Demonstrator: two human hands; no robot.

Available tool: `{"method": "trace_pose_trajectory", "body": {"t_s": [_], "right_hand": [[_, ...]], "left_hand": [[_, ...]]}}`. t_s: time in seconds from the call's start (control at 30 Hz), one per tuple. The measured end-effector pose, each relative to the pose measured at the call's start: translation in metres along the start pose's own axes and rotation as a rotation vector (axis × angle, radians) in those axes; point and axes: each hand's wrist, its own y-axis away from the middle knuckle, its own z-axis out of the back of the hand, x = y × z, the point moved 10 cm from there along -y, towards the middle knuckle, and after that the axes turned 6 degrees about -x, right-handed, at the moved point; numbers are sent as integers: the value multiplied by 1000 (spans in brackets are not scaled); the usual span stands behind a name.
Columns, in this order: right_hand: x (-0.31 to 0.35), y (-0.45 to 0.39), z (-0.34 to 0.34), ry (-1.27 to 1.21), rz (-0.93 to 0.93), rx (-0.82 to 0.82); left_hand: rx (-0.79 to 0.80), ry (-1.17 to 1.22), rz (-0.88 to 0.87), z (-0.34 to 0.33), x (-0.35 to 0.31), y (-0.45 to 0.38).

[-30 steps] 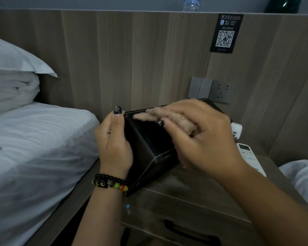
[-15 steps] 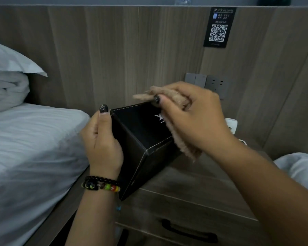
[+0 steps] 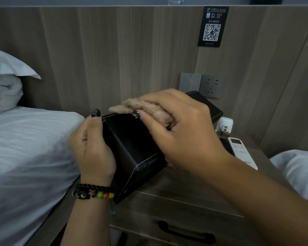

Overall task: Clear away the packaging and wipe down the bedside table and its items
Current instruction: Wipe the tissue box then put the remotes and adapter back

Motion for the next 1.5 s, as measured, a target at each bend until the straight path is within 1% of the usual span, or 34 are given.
{"method": "trace_pose_trajectory", "body": {"t_s": [0.1, 0.23, 0.3, 0.33, 0.37, 0.43, 0.57, 0.6, 0.63, 0.7, 0.77, 0.87, 0.93, 1.0, 1.13, 1.23, 1.27, 1.33, 1.4, 1.5], "right_hand": [[-41, 0, 20, 111, -96, -71], [-122, 4, 51, 158, -368, -193], [-148, 9, 63, 165, -490, -231], [-152, 11, 65, 172, -511, -238], [-149, 11, 64, 176, -500, -236], [-124, 10, 57, 172, -400, -223], [-52, 10, 37, 142, -21, -115], [-43, 12, 36, 134, 45, -101], [-44, 13, 39, 133, 62, -103], [-64, 11, 47, 170, -16, -135], [-95, 8, 57, 218, -145, -164], [-139, 4, 71, 224, -380, -223], [-150, 3, 74, 224, -464, -260], [-132, 1, 66, 190, -428, -255], [-36, 0, 32, 95, -102, -169], [13, 5, 15, -1, 48, -126], [17, 6, 15, -16, 60, -131], [6, 8, 23, 0, 24, -178], [-17, 10, 36, 49, -51, -223], [-66, 17, 62, 131, -217, -281]], "left_hand": [[37, -21, -27, -6, -5, 2], [59, -12, -24, -10, -4, 3], [63, -16, -33, -10, -5, 4], [66, -21, -39, -10, -5, 4], [68, -28, -45, -11, -6, 4], [80, -41, -66, -12, -8, 4], [99, -17, -68, -11, -8, 5], [108, -14, -66, -12, -9, 6], [119, -11, -65, -13, -10, 7], [143, -4, -75, -16, -12, 8], [155, -4, -92, -17, -15, 9], [154, -15, -103, -18, -15, 10], [150, -13, -97, -17, -14, 10], [161, 2, -104, -17, -14, 10], [192, 36, -83, -19, -12, 10], [207, 75, -88, -20, -12, 8], [212, 75, -95, -20, -12, 8], [220, 70, -105, -19, -12, 9], [226, 68, -85, -20, -11, 11], [255, 123, -60, -24, -12, 11]]}}
